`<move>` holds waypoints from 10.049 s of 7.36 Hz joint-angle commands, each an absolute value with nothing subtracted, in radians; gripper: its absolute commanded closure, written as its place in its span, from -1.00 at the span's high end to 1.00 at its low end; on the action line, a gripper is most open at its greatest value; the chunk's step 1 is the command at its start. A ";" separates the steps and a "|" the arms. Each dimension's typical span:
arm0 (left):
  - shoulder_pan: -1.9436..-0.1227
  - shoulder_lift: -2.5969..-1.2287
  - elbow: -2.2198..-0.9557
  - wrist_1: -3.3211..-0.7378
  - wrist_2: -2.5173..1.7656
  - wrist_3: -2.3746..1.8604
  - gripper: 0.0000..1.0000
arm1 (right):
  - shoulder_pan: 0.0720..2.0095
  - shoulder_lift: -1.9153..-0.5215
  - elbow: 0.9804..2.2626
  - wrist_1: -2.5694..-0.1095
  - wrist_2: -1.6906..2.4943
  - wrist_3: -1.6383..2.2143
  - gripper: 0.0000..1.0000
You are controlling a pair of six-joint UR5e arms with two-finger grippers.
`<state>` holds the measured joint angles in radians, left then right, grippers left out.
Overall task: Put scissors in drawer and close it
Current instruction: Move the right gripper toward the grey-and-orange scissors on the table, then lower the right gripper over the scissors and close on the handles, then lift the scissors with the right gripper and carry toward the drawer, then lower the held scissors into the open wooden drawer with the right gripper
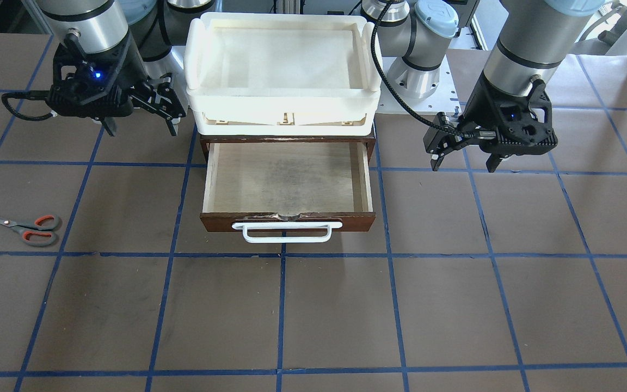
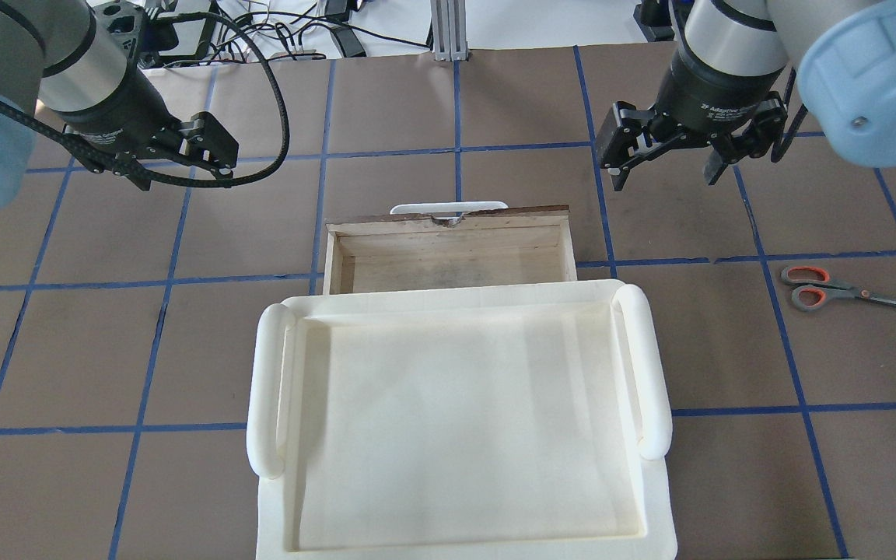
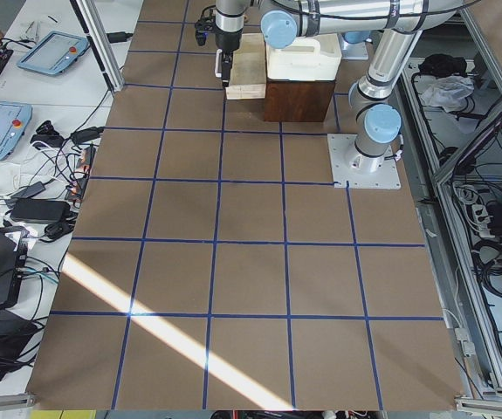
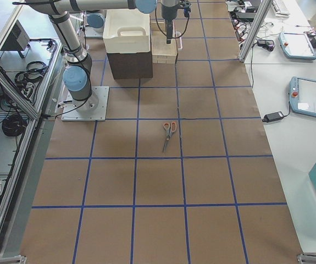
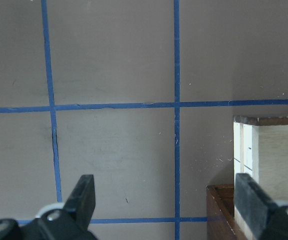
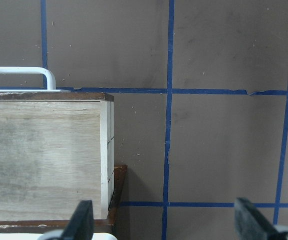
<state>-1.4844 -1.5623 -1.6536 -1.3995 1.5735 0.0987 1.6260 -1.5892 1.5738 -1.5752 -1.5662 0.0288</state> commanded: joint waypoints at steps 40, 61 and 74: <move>-1.473 -1.559 -1.652 -1.397 1.578 0.118 1.00 | 1.289 -1.408 1.522 -1.819 -1.535 -1.464 -1.00; -1.456 -1.559 -1.651 -1.379 1.575 0.103 1.00 | 2.043 -1.256 1.623 -1.985 -1.608 -0.968 -1.00; -1.456 -1.555 -1.649 -1.381 1.578 0.109 1.00 | 2.042 -1.235 1.644 -1.996 -1.598 -0.943 0.56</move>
<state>-1.4557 -1.5555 -1.6490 -1.3805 1.5773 0.1089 2.0426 -1.2347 1.6442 -1.9958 -1.5985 -0.9431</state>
